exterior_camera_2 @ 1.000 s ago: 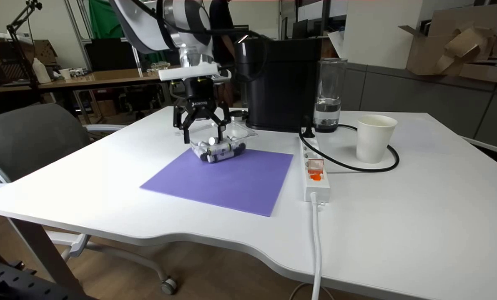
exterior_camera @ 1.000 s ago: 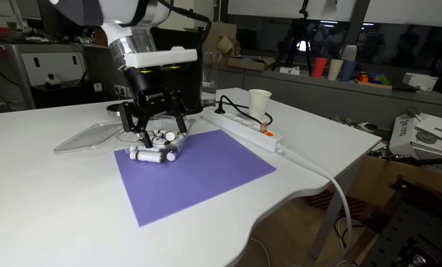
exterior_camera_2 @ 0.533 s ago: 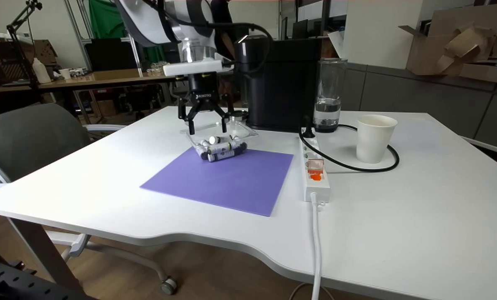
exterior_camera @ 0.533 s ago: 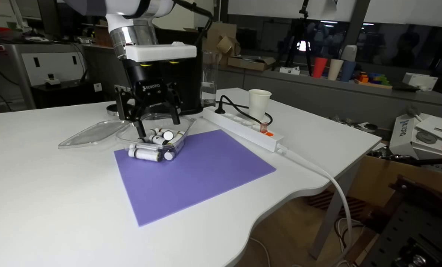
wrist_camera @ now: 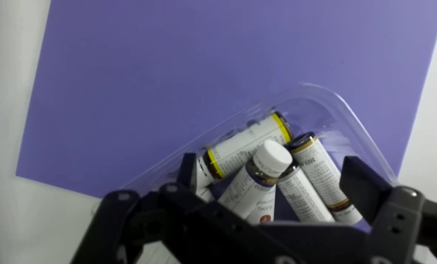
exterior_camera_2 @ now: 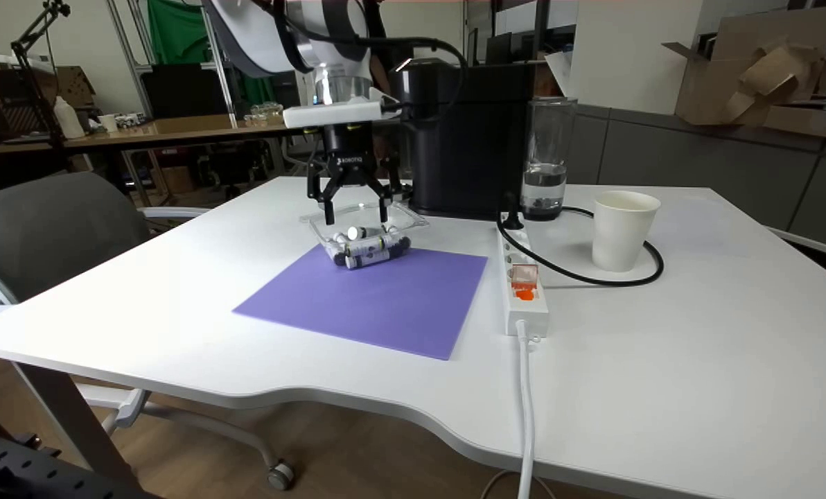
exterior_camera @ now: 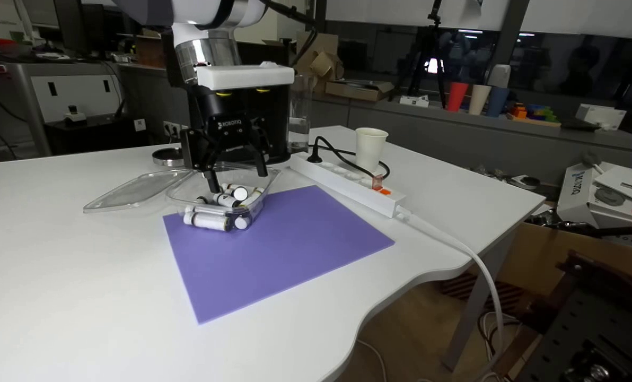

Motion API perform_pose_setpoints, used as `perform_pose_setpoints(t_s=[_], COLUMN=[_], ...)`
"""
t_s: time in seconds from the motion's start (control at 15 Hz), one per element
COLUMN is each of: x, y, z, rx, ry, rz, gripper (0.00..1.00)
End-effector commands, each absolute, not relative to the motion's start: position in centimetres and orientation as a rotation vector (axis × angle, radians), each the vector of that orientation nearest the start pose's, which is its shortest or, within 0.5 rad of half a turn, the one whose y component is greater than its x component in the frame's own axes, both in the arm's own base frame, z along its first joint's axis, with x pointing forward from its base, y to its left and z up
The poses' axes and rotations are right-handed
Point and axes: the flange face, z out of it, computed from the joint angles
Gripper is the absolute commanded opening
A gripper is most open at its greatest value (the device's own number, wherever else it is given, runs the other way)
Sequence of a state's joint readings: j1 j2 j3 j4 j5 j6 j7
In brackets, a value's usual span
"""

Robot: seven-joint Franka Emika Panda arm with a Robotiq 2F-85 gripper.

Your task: Take out an object from the box and place it on the purple mat

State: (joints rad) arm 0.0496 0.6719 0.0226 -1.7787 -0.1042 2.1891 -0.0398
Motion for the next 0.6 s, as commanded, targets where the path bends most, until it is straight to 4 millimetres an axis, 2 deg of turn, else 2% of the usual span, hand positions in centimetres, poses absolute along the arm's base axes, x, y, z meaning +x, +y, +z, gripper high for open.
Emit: perform_pose_setpoints(t_s=[0.0, 0.53], x=[62.0, 62.1], y=[4.1, 4.4], z=[16.2, 15.2], rx=[-3.154, -3.151], ry=[-0.259, -0.253], rz=[0.401, 0.424], gripper=[1.0, 1.0])
